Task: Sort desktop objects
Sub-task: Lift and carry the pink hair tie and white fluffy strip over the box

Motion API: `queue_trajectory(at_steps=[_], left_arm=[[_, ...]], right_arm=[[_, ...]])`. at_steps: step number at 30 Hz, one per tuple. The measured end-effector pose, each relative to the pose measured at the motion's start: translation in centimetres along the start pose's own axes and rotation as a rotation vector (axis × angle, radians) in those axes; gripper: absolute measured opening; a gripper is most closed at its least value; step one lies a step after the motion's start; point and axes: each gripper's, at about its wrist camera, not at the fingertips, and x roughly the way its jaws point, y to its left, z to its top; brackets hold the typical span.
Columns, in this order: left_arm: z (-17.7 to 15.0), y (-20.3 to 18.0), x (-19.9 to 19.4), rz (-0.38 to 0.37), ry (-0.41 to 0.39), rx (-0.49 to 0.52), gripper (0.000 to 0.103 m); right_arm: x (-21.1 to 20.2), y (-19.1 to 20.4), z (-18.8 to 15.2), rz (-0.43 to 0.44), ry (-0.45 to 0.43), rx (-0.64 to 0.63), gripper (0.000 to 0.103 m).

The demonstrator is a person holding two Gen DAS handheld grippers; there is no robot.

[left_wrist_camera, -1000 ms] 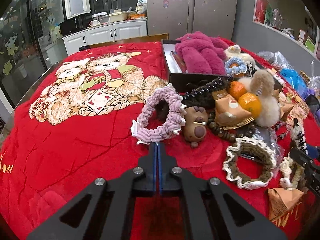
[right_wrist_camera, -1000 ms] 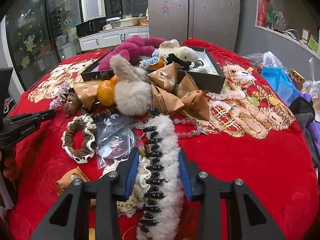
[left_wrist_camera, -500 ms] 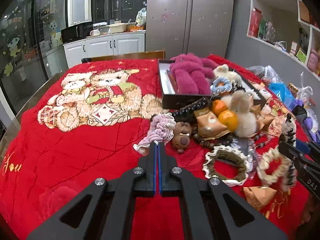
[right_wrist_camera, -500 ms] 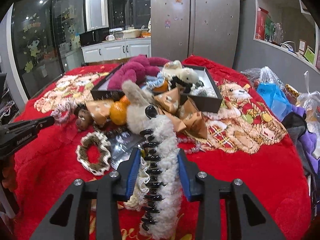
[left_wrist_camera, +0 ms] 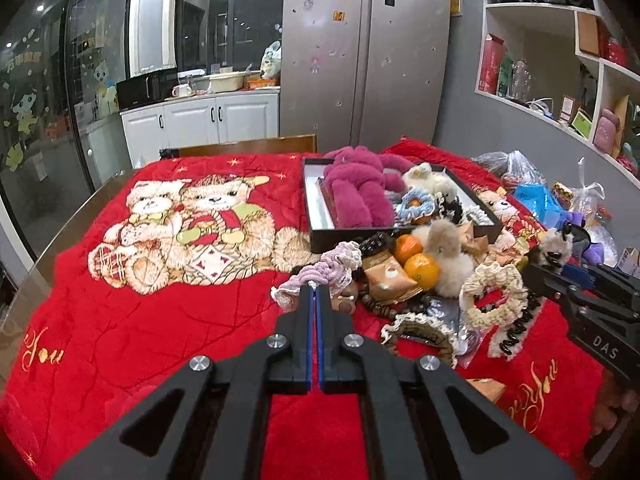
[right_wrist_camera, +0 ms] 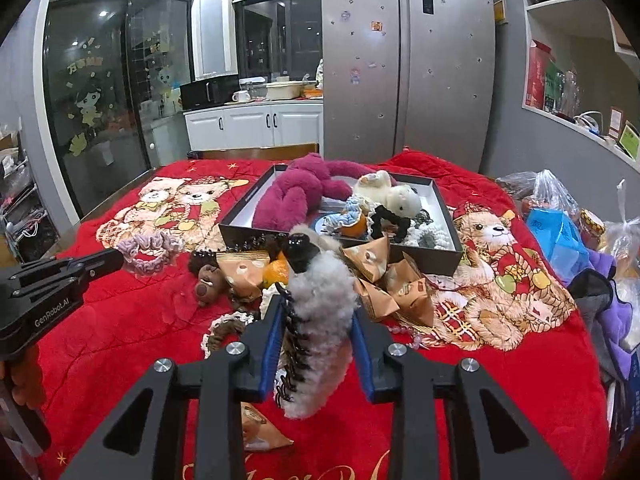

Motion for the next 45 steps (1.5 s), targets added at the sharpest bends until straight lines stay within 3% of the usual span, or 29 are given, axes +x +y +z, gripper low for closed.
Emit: queue_trajectory(at_steps=[11, 26, 38, 45], left_arm=[[2.5, -2.3, -0.4, -0.045, -0.033, 0.029, 0.001], [7.2, -4.6, 0.9, -0.112, -0.06, 0.048, 0.001], [10.3, -6.4, 4.4, -0.148, -0.05, 0.072, 0.001], [12.2, -8.3, 8.5, -0.146, -0.018, 0.115, 0.001]], right_arm=[[-0.9, -1.6, 2.2, 0.042, -0.011, 0.038, 0.032], [0.0, -3.2, 6.9, 0.022, -0.035, 0.018, 0.032], [1.8, -5.0, 11.1, 0.001, -0.065, 0.019, 0.032], [4.9, -5.2, 12.3, -0.005, -0.051, 0.003, 0.032]])
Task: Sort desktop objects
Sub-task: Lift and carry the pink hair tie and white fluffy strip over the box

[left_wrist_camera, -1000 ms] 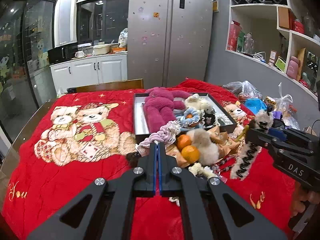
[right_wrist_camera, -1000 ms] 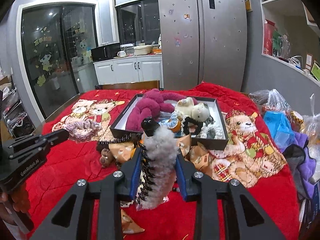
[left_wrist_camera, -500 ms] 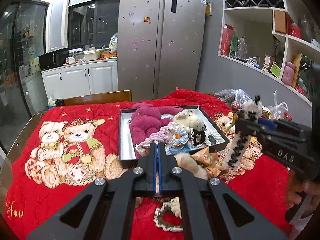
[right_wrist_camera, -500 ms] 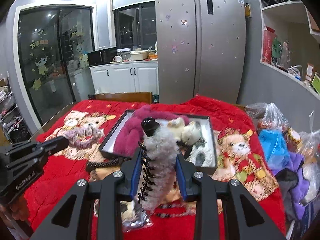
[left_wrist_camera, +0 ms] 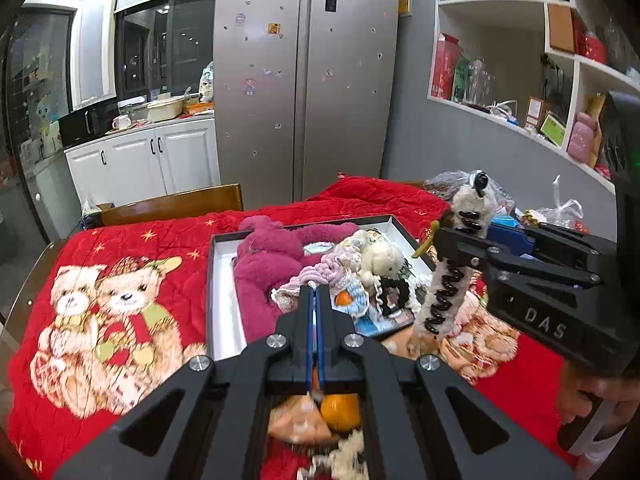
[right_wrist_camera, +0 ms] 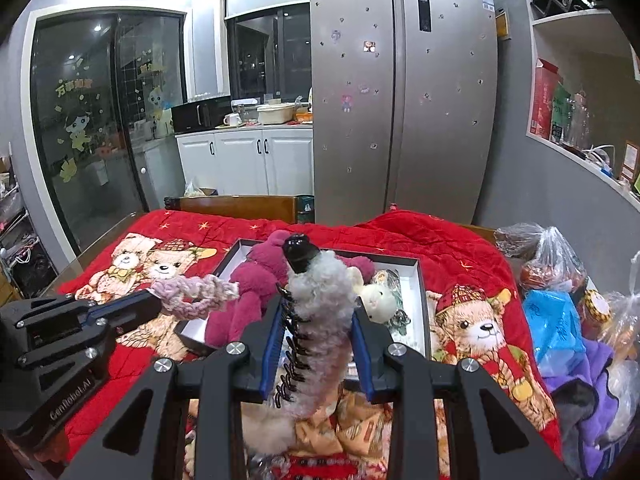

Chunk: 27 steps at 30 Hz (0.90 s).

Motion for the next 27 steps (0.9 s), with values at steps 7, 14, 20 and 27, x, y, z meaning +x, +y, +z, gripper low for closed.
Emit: queue_trajectory(at_steps=[7, 14, 20, 27], left_arm=[[4.0, -1.1, 4.2, -0.023, -0.035, -0.042, 0.001], [3.4, -0.7, 8.2, -0.012, 0.011, -0.059, 0.001], [2.0, -0.6, 10.5, 0.022, 0.053, -0.045, 0.001], [1.0, -1.2, 12.6, 0.007, 0.11, -0.019, 0.001]], right_arm=[[4.4, -1.2, 2.3, -0.019, 0.018, 0.017, 0.032], [7.3, -2.7, 3.9, -0.03, 0.005, 0.074, 0.032], [9.5, -3.4, 2.7, -0.052, 0.038, 0.081, 0.032], [11.9, -3.5, 1.4, -0.07, 0.101, 0.054, 0.032]])
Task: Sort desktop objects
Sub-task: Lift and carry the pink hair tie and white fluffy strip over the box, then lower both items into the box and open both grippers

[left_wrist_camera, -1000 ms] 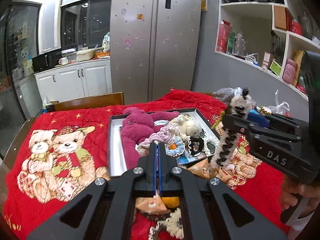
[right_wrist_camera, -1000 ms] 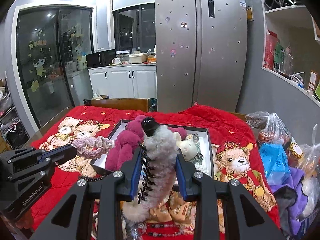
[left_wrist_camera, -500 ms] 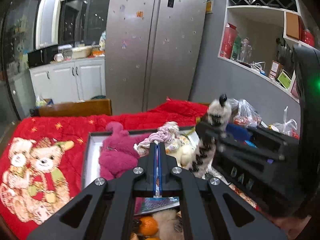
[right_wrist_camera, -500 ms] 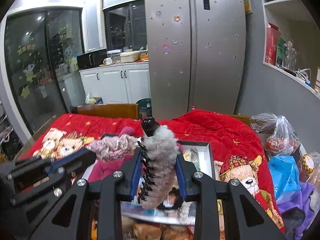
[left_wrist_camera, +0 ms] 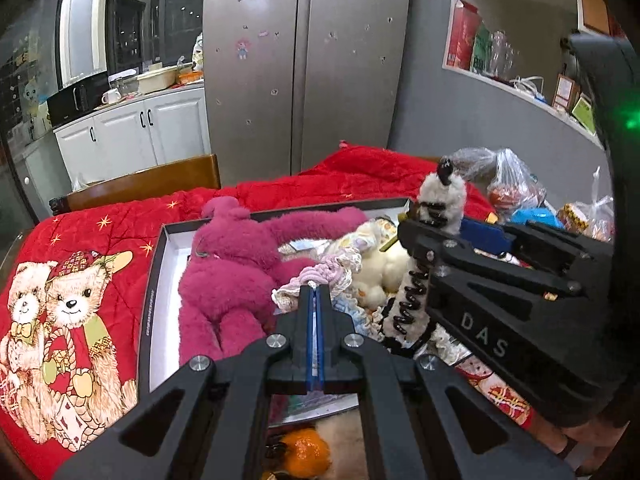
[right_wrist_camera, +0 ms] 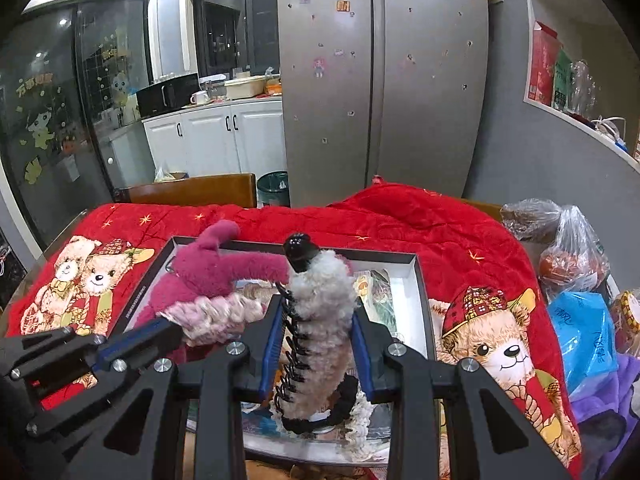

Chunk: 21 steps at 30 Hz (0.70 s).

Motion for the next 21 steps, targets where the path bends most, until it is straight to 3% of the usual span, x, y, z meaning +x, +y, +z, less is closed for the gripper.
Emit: queue_trajectory(at_steps=[21], left_arm=[[-0.6, -0.4, 1.3, 0.009, 0.049, 0.019, 0.001]], right_arm=[[1.5, -0.6, -0.3, -0.026, 0.032, 0.021, 0.032]])
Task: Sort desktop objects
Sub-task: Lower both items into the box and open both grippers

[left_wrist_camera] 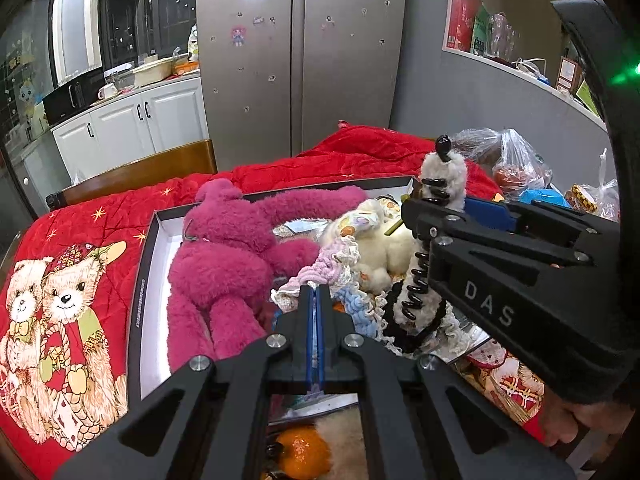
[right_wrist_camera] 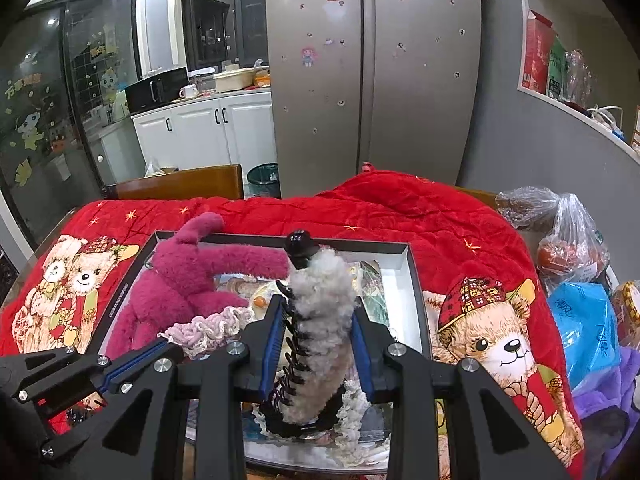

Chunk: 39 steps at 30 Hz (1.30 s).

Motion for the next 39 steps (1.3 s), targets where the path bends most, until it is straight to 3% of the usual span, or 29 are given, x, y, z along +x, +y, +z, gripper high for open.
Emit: queue_trajectory(at_steps=[7, 9, 10, 11, 13, 14, 15, 20, 39], left_arm=[[0.0, 0.0, 0.4, 0.002, 0.014, 0.0, 0.001], [0.0, 0.1, 0.5, 0.01, 0.017, -0.005, 0.007], [0.1, 0.3, 0.5, 0.017, 0.021, -0.01, 0.026], [0.1, 0.5, 0.4, 0.027, 0.022, -0.019, 0.055], [0.2, 1.1, 0.0, 0.039, -0.012, -0.048, 0.074], [0.3, 1.4, -0.2, 0.039, -0.026, -0.063, 0.074], [0.4, 1.7, -0.4, 0.035, -0.028, -0.076, 0.074], [0.7, 2.7, -0.9, 0.035, -0.036, -0.101, 0.077], [1.2, 3.5, -2.3, 0.065, -0.066, -0.101, 0.077]], right_arm=[[0.2, 0.2, -0.1, -0.001, 0.006, -0.008, 0.032], [0.2, 0.2, -0.1, 0.002, 0.008, -0.008, 0.032], [0.2, 0.1, -0.1, 0.01, 0.014, -0.007, 0.033], [0.2, 0.0, 0.0, 0.023, 0.016, -0.001, 0.035], [-0.2, -0.3, 0.3, 0.038, 0.006, 0.02, 0.052], [-0.4, -0.3, 0.4, 0.039, -0.004, 0.024, 0.064], [-0.8, -0.3, 0.5, 0.035, -0.019, 0.022, 0.067], [-2.3, -0.2, 1.0, 0.012, -0.075, -0.001, 0.076], [-2.5, -0.8, 1.3, 0.028, -0.073, 0.014, 0.076]])
